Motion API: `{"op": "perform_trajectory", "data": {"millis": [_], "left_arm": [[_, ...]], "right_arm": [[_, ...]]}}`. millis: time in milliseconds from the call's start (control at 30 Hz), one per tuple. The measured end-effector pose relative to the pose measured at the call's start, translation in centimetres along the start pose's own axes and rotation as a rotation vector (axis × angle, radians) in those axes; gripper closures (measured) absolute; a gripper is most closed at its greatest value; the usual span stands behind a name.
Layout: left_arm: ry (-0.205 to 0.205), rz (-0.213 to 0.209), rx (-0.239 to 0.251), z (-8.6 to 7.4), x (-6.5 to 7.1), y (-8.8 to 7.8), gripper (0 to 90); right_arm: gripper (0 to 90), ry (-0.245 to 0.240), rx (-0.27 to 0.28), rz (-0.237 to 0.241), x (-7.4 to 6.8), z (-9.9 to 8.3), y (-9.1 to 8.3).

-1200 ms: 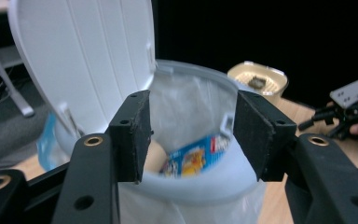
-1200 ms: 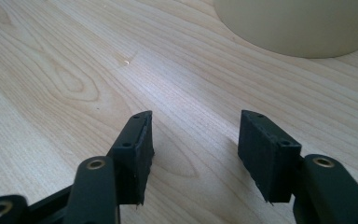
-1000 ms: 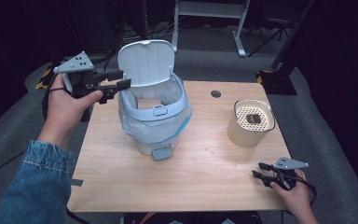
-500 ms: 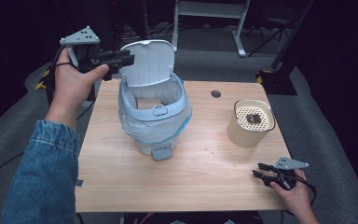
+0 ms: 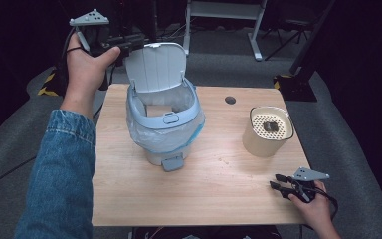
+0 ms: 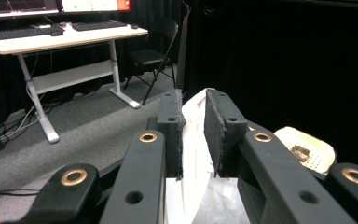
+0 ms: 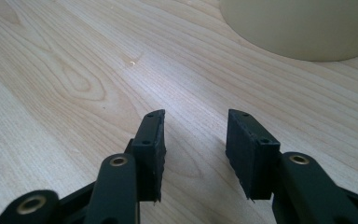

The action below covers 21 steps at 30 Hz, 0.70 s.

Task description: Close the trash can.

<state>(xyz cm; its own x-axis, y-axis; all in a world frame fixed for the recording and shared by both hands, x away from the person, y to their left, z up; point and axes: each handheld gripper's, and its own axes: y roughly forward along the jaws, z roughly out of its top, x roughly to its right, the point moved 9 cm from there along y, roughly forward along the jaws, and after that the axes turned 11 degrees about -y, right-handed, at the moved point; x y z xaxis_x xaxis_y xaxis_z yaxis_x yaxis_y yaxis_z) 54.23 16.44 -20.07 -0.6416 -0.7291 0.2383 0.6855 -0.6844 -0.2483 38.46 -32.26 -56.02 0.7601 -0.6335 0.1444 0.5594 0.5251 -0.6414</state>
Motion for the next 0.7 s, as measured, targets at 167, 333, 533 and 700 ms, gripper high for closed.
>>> {"op": "perform_trajectory", "data": {"millis": [167,333,533,700], "left_arm": [[-0.002,0.006,-0.014,0.3,-0.2,1.0,75.1],[-0.008,0.047,-0.048,0.0,-1.3,1.8,75.7],[-0.003,0.046,-0.104,-0.6,-1.0,2.2,77.5],[-0.011,0.043,-0.110,-0.5,-0.9,2.1,77.3]], "right_arm": [[57.7,-0.002,0.000,0.002,0.0,0.0,0.0],[58.0,-0.006,0.001,0.006,-0.1,0.0,0.0],[58.0,-0.006,0.002,0.009,-0.1,0.0,0.0],[58.0,-0.006,0.003,0.012,-0.2,0.0,0.0]]}}
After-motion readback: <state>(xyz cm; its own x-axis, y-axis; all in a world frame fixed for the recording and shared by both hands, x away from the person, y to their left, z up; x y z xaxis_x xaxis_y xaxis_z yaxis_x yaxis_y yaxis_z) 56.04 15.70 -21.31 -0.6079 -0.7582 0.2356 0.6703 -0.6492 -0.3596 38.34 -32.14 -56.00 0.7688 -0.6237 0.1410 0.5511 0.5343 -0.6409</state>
